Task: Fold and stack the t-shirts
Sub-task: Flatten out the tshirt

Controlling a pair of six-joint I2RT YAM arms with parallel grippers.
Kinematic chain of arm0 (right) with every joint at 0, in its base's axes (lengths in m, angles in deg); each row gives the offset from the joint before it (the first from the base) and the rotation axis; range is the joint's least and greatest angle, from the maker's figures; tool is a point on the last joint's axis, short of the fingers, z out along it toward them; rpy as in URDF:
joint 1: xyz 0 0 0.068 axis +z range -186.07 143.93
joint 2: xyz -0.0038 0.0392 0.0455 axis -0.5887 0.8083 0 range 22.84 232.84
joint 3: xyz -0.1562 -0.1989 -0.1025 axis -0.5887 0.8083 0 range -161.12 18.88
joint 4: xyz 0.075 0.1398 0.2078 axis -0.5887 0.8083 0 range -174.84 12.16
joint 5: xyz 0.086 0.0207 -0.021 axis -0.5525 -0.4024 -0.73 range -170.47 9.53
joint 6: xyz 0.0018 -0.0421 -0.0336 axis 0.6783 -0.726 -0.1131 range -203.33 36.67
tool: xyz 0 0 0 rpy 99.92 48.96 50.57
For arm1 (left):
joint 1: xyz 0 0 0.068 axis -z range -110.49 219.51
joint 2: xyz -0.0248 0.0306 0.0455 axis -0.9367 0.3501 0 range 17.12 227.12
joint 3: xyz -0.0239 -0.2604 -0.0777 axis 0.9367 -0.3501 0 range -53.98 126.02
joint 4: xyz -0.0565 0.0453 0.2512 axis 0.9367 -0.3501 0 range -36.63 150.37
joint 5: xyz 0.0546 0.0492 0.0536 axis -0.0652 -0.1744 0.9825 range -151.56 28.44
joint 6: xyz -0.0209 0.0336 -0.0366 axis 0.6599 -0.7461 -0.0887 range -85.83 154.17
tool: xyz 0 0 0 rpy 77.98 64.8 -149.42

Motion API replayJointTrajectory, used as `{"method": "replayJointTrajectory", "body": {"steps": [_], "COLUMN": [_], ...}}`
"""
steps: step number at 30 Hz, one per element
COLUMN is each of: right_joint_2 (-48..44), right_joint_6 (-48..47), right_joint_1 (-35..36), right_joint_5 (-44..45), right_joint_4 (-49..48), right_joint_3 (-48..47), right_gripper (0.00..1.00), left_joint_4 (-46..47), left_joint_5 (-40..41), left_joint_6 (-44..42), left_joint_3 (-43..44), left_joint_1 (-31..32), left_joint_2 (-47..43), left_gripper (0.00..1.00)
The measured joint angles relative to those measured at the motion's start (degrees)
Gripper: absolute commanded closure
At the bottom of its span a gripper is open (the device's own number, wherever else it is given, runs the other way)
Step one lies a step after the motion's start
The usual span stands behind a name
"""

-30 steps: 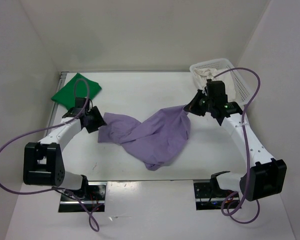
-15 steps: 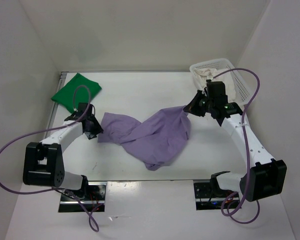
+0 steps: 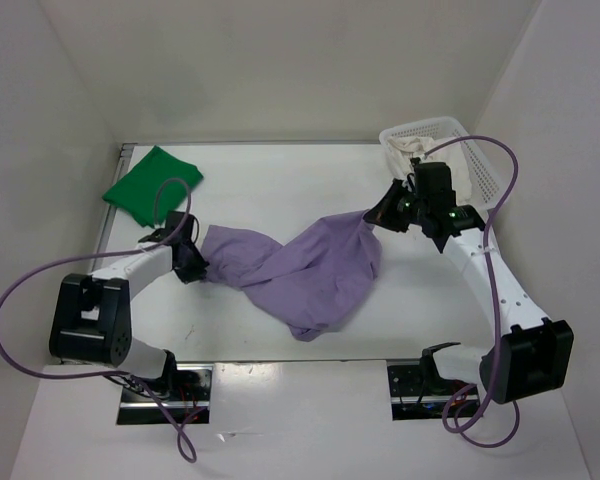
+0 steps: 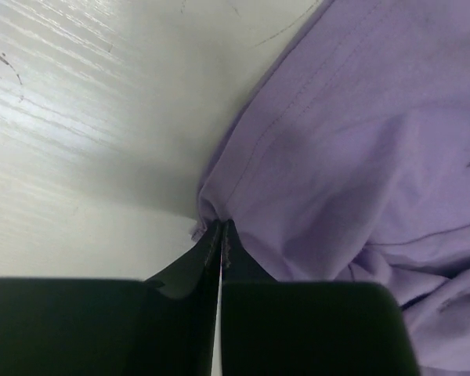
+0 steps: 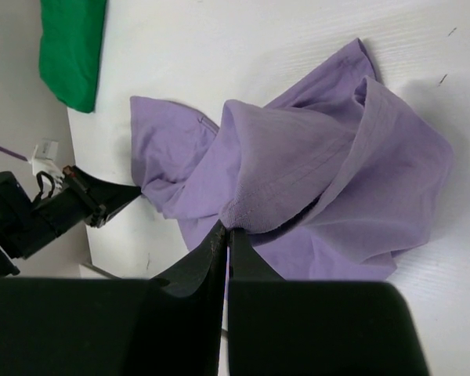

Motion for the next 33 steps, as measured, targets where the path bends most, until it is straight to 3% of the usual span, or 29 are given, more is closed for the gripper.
{"method": "replayJointTrajectory", "body": {"steps": [3,6,14,23,27,33], "right_joint_2": [-0.31,-0.83,-1.20,-2.05,-4.20,-6.19], "right_joint_6": [-0.28,-0.70,-2.43,-2.19,-1.55,-1.44], "right_joint_1": [0.00,0.50,8.87,13.70,13.75,13.29], "right_joint_5": [-0.59,-0.70,-1.11,-10.08,-12.61,-12.44], "right_joint_4": [0.13,1.46,6.47,10.29,9.77,9.62], "right_joint_3": [-0.04,-1.01,-13.77,-33.48,-39.63,-39.91], "right_gripper": [1.00,1.00,1.00,1.00,1.00,1.00], "left_joint_4": [-2.36,-7.13,-12.02,-17.22,-17.38,-16.70], "left_joint_5": [-0.79,-3.39,-7.32,-8.31,-7.30,-6.34], "left_joint_6": [-0.13,-1.27,-3.08,-3.19,-4.20,-6.01], "left_joint_3": [1.31,9.31,44.06,83.32,92.02,97.39], "left_joint_1": [-0.35,-3.08,-6.58,-6.80,-6.80,-6.80], "left_joint_2": [-3.98,-10.40,-16.02,-6.12,-5.18,-4.17], "left_gripper": [1.00,1.00,1.00,1.00,1.00,1.00]}}
